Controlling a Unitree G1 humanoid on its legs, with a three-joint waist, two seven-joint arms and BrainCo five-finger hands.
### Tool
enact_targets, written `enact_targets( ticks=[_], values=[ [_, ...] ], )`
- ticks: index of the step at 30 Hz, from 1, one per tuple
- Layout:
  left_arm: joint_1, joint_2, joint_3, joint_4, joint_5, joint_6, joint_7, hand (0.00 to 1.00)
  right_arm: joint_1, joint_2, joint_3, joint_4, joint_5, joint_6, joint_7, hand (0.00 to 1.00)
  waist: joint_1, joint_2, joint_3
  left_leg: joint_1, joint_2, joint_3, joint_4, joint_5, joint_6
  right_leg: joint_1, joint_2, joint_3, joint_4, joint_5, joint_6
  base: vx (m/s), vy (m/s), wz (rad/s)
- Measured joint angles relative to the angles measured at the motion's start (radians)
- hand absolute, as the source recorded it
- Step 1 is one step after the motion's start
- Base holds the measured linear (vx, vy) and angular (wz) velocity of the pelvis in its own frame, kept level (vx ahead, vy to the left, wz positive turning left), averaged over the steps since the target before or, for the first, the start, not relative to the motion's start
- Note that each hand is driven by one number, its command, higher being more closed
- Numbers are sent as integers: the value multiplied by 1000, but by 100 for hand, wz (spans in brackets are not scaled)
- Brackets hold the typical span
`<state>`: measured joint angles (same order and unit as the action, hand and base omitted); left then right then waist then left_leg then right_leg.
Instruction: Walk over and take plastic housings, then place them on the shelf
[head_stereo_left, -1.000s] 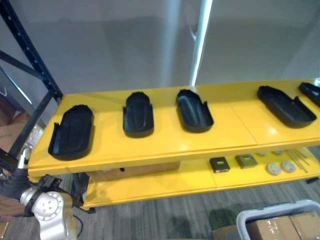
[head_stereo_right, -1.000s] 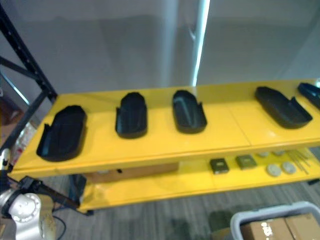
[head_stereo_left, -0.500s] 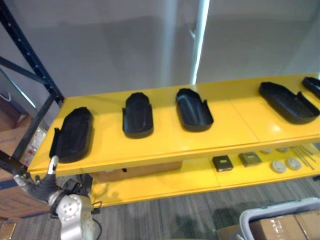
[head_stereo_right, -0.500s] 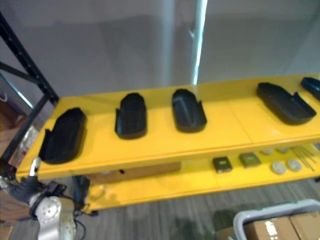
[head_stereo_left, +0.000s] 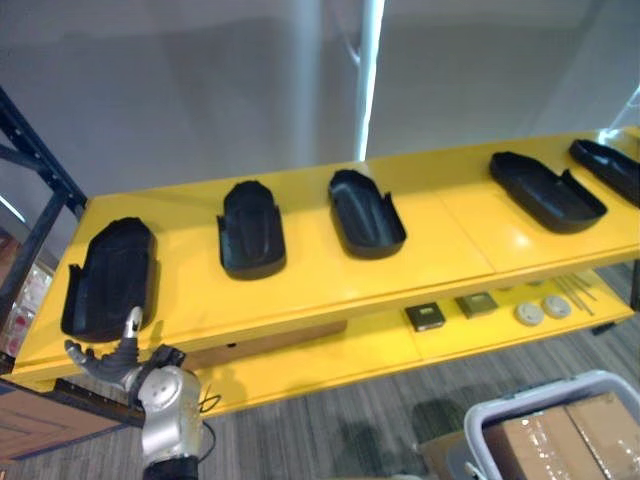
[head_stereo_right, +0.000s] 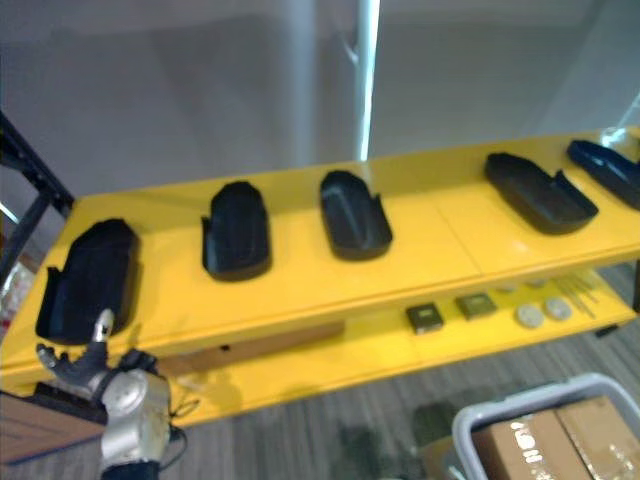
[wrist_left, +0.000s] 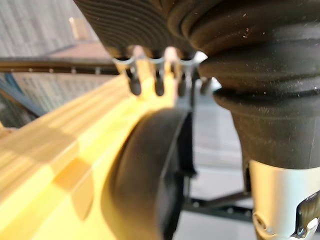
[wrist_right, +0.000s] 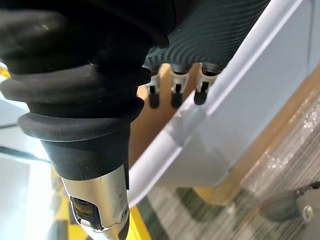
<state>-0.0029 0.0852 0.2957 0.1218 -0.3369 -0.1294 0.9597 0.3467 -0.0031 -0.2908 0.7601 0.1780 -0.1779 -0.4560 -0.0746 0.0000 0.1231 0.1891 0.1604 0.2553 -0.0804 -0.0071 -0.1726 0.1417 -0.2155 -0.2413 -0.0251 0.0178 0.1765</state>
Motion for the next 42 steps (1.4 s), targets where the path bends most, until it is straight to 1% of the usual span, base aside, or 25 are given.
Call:
enact_targets(
  ticks=[1,2,4,7,10,12,13,18,21,26,30,34,35,38,39,42],
  values=[
    [0,5,0,0,2,0,4,0,0,0,0,0,0,0,0,0,-1,0,0,0,0,0,0,0,0,0,0,0,0,0,0,-39,4,-5],
    [0,18,1,0,3,4,13,0,2,0,0,0,0,0,0,0,-11,-2,1,0,0,1,0,0,0,0,0,0,0,0,0,-33,1,-1],
    [-2,32,12,1,3,8,21,0,3,0,0,-2,0,0,0,0,-20,-3,2,0,0,1,0,0,0,-1,0,0,0,0,1,-15,1,0],
    [-26,34,17,24,5,10,27,0,7,0,0,-2,-5,0,0,0,-21,-2,2,0,-1,2,0,-1,1,-2,0,0,0,1,1,0,0,0],
    [-49,35,26,44,6,31,50,0,6,0,0,-3,-7,0,1,0,-23,1,4,0,-1,3,0,-1,1,-2,0,1,0,1,1,0,0,0],
    [-59,37,42,60,6,37,51,0,6,-1,0,-3,-7,0,1,0,-24,4,6,0,-1,5,0,-2,1,-3,0,3,0,1,1,0,0,0],
    [-73,55,52,88,5,45,51,0,6,-3,0,-4,-7,1,1,0,-25,9,11,0,-1,5,0,-2,2,-3,0,3,0,1,1,0,0,0],
    [-96,112,63,132,5,49,50,0,5,-5,0,-4,-7,5,1,0,-34,12,21,0,-1,7,0,-2,2,-3,0,6,0,1,1,0,0,0],
    [-126,136,98,189,1,69,48,0,4,-8,0,-5,-7,9,6,0,-42,12,21,1,-1,8,0,-3,3,-4,0,8,1,1,1,0,0,0],
    [-175,189,121,281,-3,76,38,0,5,-25,0,-7,-8,27,19,0,-48,13,25,-1,-1,24,12,-9,8,-20,-2,27,15,1,1,-12,5,-10],
    [-203,198,124,314,-9,81,27,0,9,-37,0,-8,-9,27,19,0,-50,20,33,-1,-3,27,23,-16,9,-20,-4,31,18,1,1,-10,2,-3],
    [-236,236,124,360,-16,101,-1,0,13,-45,0,-18,-27,27,19,0,-52,25,43,-4,-3,28,23,-16,9,-28,-5,33,24,1,1,-8,0,0],
    [-243,250,124,373,-17,113,-3,0,12,-45,0,-20,-27,27,20,0,-52,25,42,-13,-3,29,26,-16,9,-38,-5,37,29,1,1,0,0,0],
    [-270,285,125,398,-23,134,-15,0,15,-48,7,-30,-28,30,21,0,-52,20,53,-18,-3,32,37,-17,10,-44,-6,47,35,1,1,-5,3,-6],
    [-279,300,124,413,-47,137,-22,0,16,-52,14,-32,-28,30,22,0,-52,22,54,-19,-3,35,37,-17,10,-50,-6,50,39,1,1,-6,1,-7],
    [-308,308,124,429,-57,154,-23,0,22,-55,19,-34,-28,30,25,0,-53,27,59,-28,-4,35,42,-17,10,-59,-8,52,45,1,1,-4,2,-1]
  ],
)
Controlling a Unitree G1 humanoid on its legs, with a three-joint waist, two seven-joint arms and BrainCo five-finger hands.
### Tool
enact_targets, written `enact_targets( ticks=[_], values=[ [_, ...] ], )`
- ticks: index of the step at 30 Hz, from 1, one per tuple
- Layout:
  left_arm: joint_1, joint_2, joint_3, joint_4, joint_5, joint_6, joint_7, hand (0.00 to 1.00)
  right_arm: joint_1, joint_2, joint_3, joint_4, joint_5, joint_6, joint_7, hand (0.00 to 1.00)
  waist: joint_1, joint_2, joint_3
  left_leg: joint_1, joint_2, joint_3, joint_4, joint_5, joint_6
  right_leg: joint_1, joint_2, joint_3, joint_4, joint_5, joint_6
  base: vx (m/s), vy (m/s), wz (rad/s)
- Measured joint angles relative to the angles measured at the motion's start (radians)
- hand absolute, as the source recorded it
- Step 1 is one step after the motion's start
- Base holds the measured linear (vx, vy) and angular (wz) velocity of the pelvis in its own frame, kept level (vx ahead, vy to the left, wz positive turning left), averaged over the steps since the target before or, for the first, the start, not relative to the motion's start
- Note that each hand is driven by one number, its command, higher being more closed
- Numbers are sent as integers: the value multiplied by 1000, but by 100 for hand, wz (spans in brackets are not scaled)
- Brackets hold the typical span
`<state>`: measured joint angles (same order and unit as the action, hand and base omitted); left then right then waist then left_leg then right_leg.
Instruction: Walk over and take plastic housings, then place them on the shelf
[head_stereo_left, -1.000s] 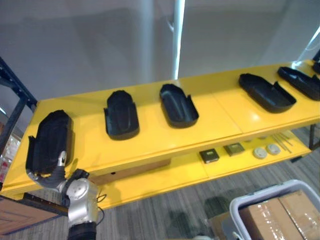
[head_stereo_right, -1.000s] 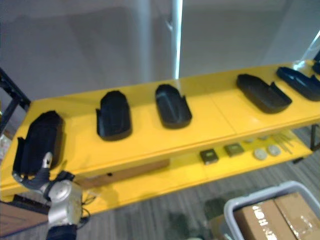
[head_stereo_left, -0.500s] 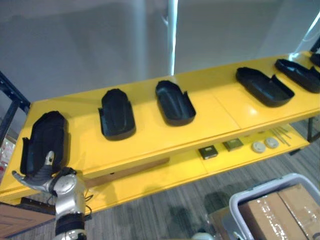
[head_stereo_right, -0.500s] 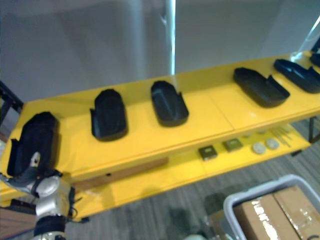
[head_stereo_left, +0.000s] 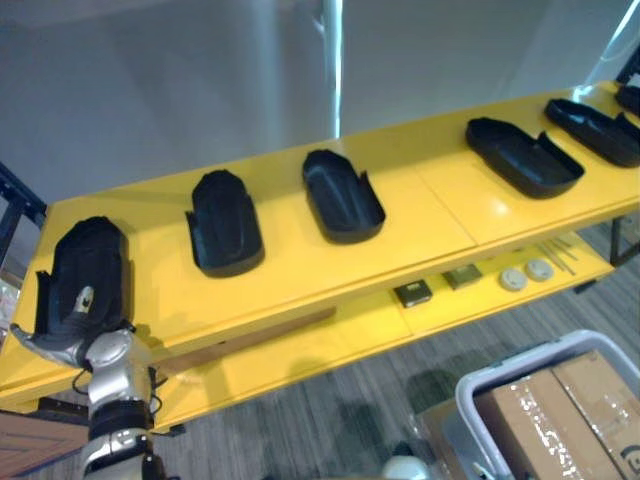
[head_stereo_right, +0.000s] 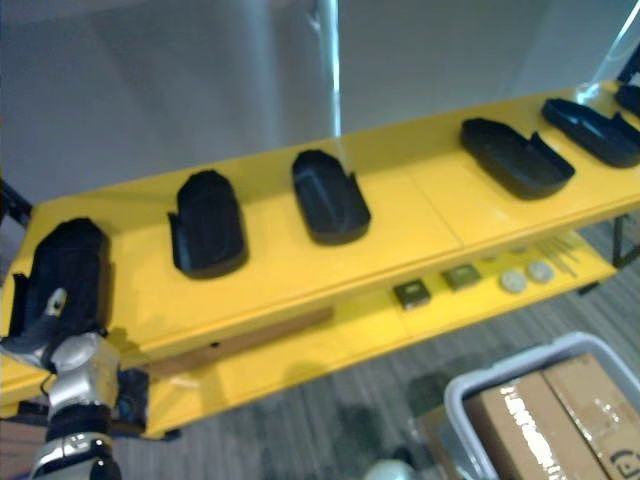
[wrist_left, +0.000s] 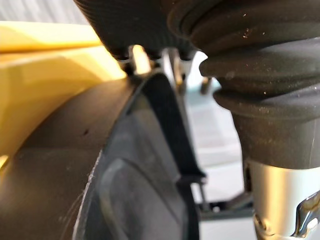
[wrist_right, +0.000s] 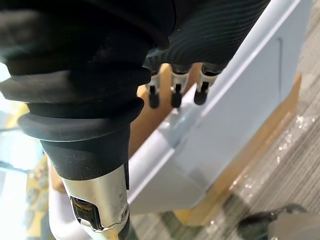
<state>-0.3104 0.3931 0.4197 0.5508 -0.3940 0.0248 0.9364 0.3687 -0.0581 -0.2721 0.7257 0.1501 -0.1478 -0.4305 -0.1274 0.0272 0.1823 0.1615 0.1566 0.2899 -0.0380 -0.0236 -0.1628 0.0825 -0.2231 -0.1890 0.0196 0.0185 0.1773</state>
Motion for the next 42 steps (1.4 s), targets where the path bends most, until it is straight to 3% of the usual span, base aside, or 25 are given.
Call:
enact_targets(
  ticks=[6,11,22,28,33,37,42],
  values=[
    [-23,8,0,25,-1,7,2,0,1,-7,1,-12,-6,0,9,0,-10,0,17,-15,0,-2,12,0,0,-17,-2,4,14,0,0,-31,2,-1],
    [-46,77,3,32,-8,21,5,0,3,-11,14,-13,-7,5,15,0,-13,-5,41,-27,0,14,14,0,1,-49,-2,25,29,0,-1,-29,6,-8],
    [-169,145,14,97,-42,26,40,0,-2,-23,23,-48,-8,7,15,0,-18,-5,103,-77,0,22,35,0,1,-110,-3,48,52,0,-2,0,1,-2],
    [-211,190,34,116,-80,26,46,0,-16,-26,51,-58,-8,7,16,0,-25,-22,146,-111,1,22,64,-11,9,-142,-3,59,70,-1,-4,-19,-1,-2],
    [-228,193,39,140,-80,-29,85,0,-25,-26,63,-56,-7,5,23,0,-21,-24,147,-126,5,20,91,-23,8,-150,-4,62,79,-3,-7,0,0,0],
    [-241,252,40,119,-56,-117,139,0,-24,-24,63,-40,-7,-1,33,0,-20,-23,148,-118,5,13,97,-23,9,-134,-6,55,79,-3,-7,-4,0,2],
    [-190,259,83,-150,84,-206,147,0,-20,-13,62,-37,-9,-3,37,0,-8,-19,146,-91,5,-11,98,-28,10,-79,-7,30,58,-7,-10,-22,0,11]
  ],
)
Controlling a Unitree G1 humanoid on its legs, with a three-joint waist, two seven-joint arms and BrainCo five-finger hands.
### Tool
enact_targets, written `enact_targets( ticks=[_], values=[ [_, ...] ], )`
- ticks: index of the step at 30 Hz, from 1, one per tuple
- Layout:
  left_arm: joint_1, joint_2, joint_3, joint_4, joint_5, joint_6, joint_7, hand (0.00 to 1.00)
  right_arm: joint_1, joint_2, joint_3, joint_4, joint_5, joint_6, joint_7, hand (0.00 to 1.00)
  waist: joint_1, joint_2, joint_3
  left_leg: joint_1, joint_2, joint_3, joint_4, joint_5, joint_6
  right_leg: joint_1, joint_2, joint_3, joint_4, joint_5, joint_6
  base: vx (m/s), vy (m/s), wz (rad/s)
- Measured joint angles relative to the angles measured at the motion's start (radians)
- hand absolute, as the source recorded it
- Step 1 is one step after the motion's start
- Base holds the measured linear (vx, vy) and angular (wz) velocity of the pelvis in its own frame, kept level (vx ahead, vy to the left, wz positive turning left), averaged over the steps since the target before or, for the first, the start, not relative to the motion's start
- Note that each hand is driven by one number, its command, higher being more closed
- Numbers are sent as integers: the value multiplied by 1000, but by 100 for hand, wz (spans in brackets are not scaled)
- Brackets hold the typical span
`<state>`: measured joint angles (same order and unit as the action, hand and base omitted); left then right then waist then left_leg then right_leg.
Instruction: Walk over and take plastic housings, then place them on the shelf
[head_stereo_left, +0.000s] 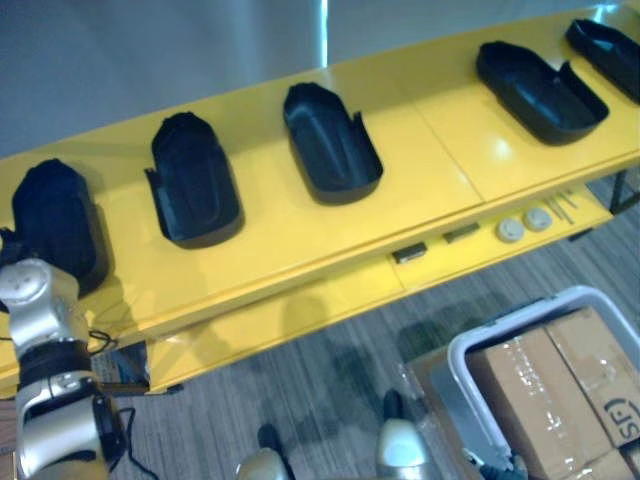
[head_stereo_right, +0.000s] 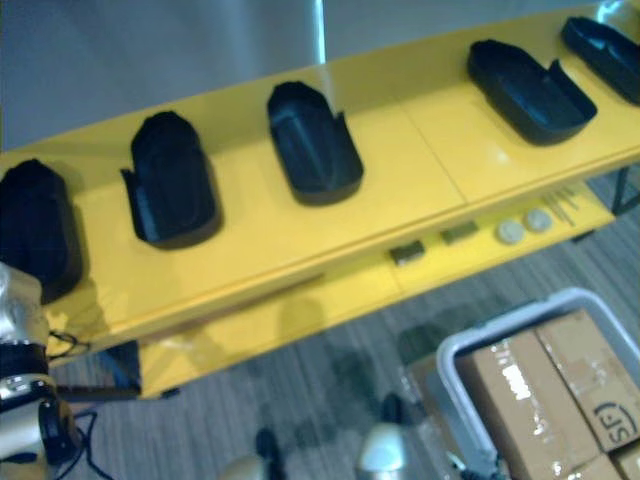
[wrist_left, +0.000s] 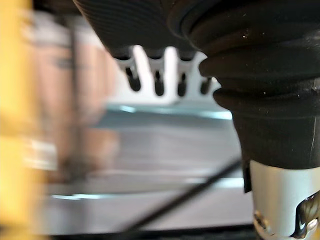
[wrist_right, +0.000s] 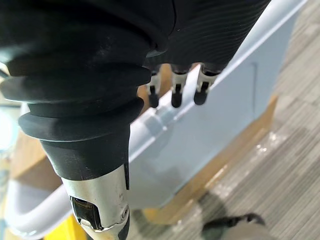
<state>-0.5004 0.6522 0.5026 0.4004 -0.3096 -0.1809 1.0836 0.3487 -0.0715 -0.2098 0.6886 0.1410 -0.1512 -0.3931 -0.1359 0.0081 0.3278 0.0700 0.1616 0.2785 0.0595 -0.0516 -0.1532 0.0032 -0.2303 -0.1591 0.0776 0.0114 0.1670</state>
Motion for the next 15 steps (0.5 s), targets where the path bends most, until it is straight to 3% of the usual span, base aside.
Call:
enact_targets(
  ticks=[4,7,9,10,12,13,15],
  values=[
    [118,-76,-5,-292,103,-15,-85,0,11,3,-14,3,0,4,-3,0,17,21,-38,8,-2,-10,-18,1,-4,22,0,-19,-22,6,9,13,-4,11],
    [258,-189,-65,-497,103,-19,-238,0,47,6,-32,6,1,11,-2,0,17,35,-101,20,-1,-19,-28,0,-5,50,3,-36,-45,7,9,87,-6,11],
    [363,-278,-154,-619,71,-1,-391,0,48,21,-59,6,1,14,-4,0,18,39,-123,34,-2,-18,-34,0,-6,67,3,-38,-55,8,10,62,-1,0],
    [388,-299,-178,-635,69,10,-430,0,49,25,-66,7,1,14,-4,0,18,40,-126,38,-2,-18,-35,0,-6,72,3,-39,-56,8,10,0,0,0],
    [482,-368,-243,-655,15,55,-589,0,52,32,-79,11,-11,14,-7,0,18,45,-146,37,-2,-17,-41,-1,-6,74,4,-41,-59,8,11,-18,0,0],
    [502,-380,-251,-655,-8,66,-626,0,53,33,-84,13,-18,14,-7,0,18,45,-148,38,-2,-17,-42,0,-6,75,4,-42,-60,9,11,-26,0,3],
    [550,-404,-255,-636,-107,127,-774,0,63,34,-94,28,-37,11,-8,0,24,46,-156,55,-2,-20,-51,1,-8,100,5,-52,-73,11,13,-27,-3,6]
  ],
)
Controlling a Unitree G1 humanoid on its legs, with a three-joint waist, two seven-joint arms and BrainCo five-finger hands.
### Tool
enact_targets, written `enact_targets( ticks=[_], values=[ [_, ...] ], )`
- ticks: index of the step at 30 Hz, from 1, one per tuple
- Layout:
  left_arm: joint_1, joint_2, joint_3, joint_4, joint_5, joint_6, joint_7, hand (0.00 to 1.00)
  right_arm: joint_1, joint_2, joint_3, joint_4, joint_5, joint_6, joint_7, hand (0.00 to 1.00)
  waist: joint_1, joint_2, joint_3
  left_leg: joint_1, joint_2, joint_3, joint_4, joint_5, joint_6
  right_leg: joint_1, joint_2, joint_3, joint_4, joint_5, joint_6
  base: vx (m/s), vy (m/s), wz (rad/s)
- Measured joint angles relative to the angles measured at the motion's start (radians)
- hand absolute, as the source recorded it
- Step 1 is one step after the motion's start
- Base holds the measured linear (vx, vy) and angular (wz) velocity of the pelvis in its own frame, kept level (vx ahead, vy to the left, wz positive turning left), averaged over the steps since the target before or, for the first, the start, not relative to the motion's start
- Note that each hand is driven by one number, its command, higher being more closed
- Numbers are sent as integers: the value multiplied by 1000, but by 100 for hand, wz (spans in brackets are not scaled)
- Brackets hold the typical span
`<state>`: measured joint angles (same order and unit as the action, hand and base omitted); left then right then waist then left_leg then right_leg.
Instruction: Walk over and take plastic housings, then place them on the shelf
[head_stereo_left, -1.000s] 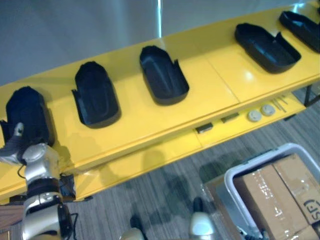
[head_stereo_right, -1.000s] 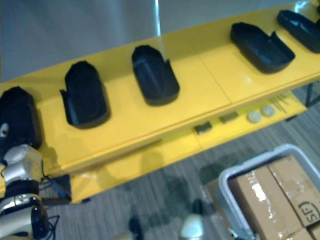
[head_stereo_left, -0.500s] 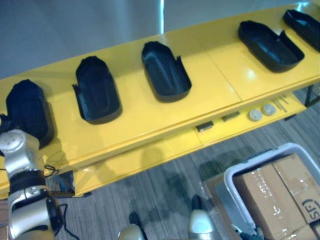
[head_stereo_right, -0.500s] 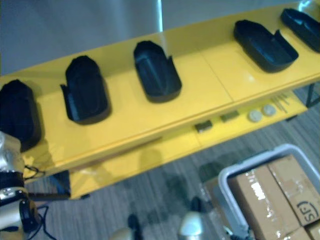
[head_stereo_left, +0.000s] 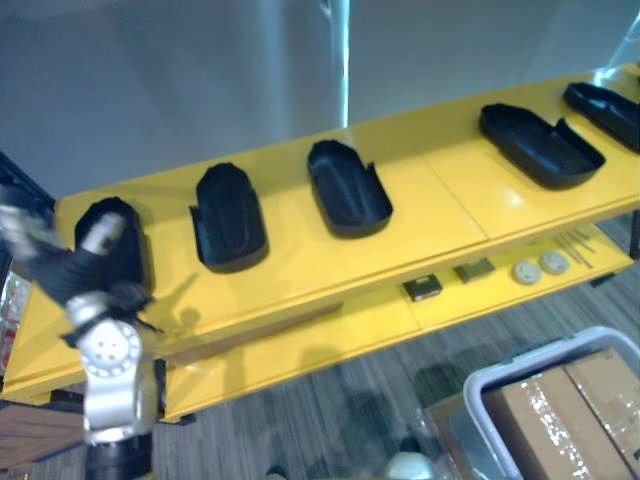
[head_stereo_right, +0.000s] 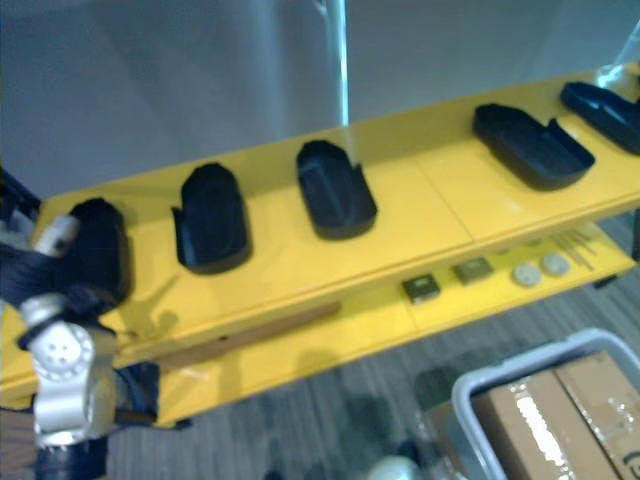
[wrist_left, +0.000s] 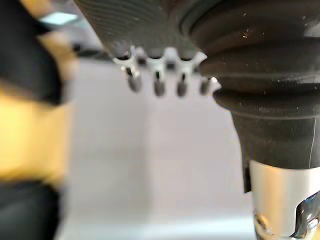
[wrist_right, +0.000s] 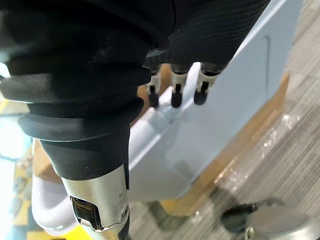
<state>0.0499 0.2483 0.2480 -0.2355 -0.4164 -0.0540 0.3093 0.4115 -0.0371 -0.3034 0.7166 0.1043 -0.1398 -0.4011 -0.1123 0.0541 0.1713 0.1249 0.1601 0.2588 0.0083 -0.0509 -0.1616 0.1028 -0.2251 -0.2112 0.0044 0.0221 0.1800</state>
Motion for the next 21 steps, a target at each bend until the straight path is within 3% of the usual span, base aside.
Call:
enact_targets(
  ticks=[2,5,13,21],
  values=[
    [12,20,-8,50,-87,43,-98,0,13,0,-1,1,0,-1,-9,0,13,3,-21,3,0,0,-1,1,0,3,0,-6,-5,3,-4,-13,0,2],
    [12,70,-25,133,-159,108,-175,0,14,-1,-1,8,0,-1,-13,0,20,3,-35,13,-1,3,-4,4,-1,8,0,-6,-19,13,-8,-16,3,-6],
    [-57,177,-16,320,-205,196,-220,0,-1,-3,1,24,1,-1,-9,0,22,-7,-49,15,-7,7,-41,33,0,5,2,-10,-51,39,-9,-27,-1,-1],
    [-133,183,-16,410,-205,240,-242,0,-7,-5,6,37,1,-7,-8,0,25,-10,-51,16,-9,12,-51,37,-1,5,2,-10,-64,49,-7,0,0,0]
  ],
)
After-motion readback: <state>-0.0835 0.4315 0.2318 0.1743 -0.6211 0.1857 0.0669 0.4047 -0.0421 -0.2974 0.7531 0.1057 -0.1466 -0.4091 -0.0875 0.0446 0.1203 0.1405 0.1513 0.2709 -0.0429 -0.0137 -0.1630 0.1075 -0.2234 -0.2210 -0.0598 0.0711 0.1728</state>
